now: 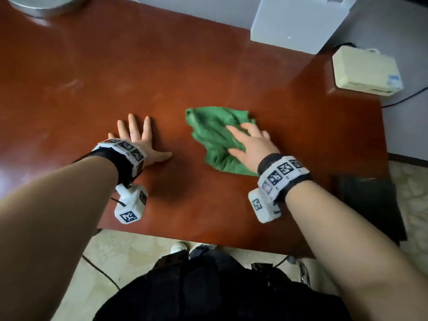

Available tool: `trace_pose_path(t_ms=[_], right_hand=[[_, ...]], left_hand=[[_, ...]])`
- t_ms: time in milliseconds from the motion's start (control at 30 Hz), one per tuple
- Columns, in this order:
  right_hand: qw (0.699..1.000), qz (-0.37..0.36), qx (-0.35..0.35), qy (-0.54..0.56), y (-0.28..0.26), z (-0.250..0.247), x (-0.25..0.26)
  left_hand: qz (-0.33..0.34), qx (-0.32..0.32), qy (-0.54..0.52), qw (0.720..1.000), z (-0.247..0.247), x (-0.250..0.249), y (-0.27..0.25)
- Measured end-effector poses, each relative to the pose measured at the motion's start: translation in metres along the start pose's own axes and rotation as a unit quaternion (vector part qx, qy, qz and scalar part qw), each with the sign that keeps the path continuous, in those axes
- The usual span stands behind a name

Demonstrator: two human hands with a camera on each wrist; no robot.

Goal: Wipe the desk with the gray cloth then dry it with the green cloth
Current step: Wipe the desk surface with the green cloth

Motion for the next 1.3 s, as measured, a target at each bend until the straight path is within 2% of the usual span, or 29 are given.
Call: trace_pose_path(t_ms=[100, 200, 267, 300, 367, 467, 567, 633, 667, 767, 867, 933, 967, 1033, 1167, 1233, 1300], right_hand=[[0.989, 0.128, -0.067, 0.02, 0.013, -0.034, -0.072], [0.951, 0.287, -0.109, 0.046, 0.014, -0.059, -0.135], [0.924, 0.358, -0.11, 0.074, 0.013, -0.065, -0.153], [0.919, 0.371, -0.108, 0.079, 0.016, -0.065, -0.152], [0.933, 0.337, -0.112, 0.06, 0.023, -0.06, -0.128], [0.982, 0.146, -0.123, 0.005, 0.035, -0.043, -0.049], [0.997, -0.022, -0.06, -0.045, 0.031, -0.017, 0.019], [0.996, -0.067, -0.014, -0.062, 0.032, -0.013, 0.024], [0.996, -0.062, -0.009, -0.06, 0.036, -0.018, 0.014], [0.996, 0.061, -0.052, -0.047, 0.047, -0.05, -0.056], [0.961, 0.26, -0.097, -0.002, 0.038, -0.075, -0.143], [0.936, 0.335, -0.105, 0.034, 0.03, -0.077, -0.165], [0.932, 0.345, -0.101, 0.037, 0.029, -0.075, -0.162], [0.945, 0.311, -0.098, 0.024, 0.031, -0.065, -0.13], [0.994, 0.066, -0.086, -0.021, 0.024, -0.032, -0.012], [0.998, -0.046, -0.04, -0.032, 0.007, -0.008, 0.035], [0.994, -0.102, -0.009, -0.037, -0.003, 0.007, 0.051]], left_hand=[[-0.004, 0.013, 0.008, 1.0, 0.0, 0.0, 0.002], [0.0, 0.013, -0.003, 1.0, 0.001, 0.0, 0.002], [-0.001, 0.016, -0.003, 1.0, 0.002, 0.0, 0.002], [-0.004, 0.017, 0.0, 1.0, 0.002, 0.0, 0.001], [-0.007, 0.019, 0.004, 1.0, 0.001, -0.001, 0.001], [-0.012, 0.02, 0.003, 1.0, 0.001, 0.0, 0.001], [-0.009, 0.009, -0.002, 1.0, 0.001, -0.001, 0.0], [-0.008, 0.0, -0.005, 1.0, 0.0, -0.001, -0.001], [-0.009, 0.001, -0.004, 1.0, 0.001, 0.0, -0.002], [-0.01, 0.008, 0.004, 1.0, 0.0, 0.0, -0.002], [-0.009, 0.014, 0.006, 1.0, 0.001, 0.0, -0.001], [-0.009, 0.019, 0.009, 1.0, 0.001, 0.001, 0.0], [-0.008, 0.022, 0.009, 1.0, 0.001, 0.001, 0.001], [-0.007, 0.027, 0.01, 1.0, 0.001, 0.001, 0.002], [-0.006, 0.025, 0.01, 1.0, 0.0, 0.0, 0.001], [-0.002, 0.015, 0.004, 1.0, 0.0, 0.0, 0.0], [0.0, 0.005, -0.002, 1.0, 0.0, 0.0, -0.001]])
Point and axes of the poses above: each hand's wrist, its own y-axis towards the middle knuckle, its own z-axis out of the palm, x = y × z, the point moved 6 cm from there along y, towards the middle knuckle, and after that the axes turned 5 degrees about -z, right-handed, at the moved point
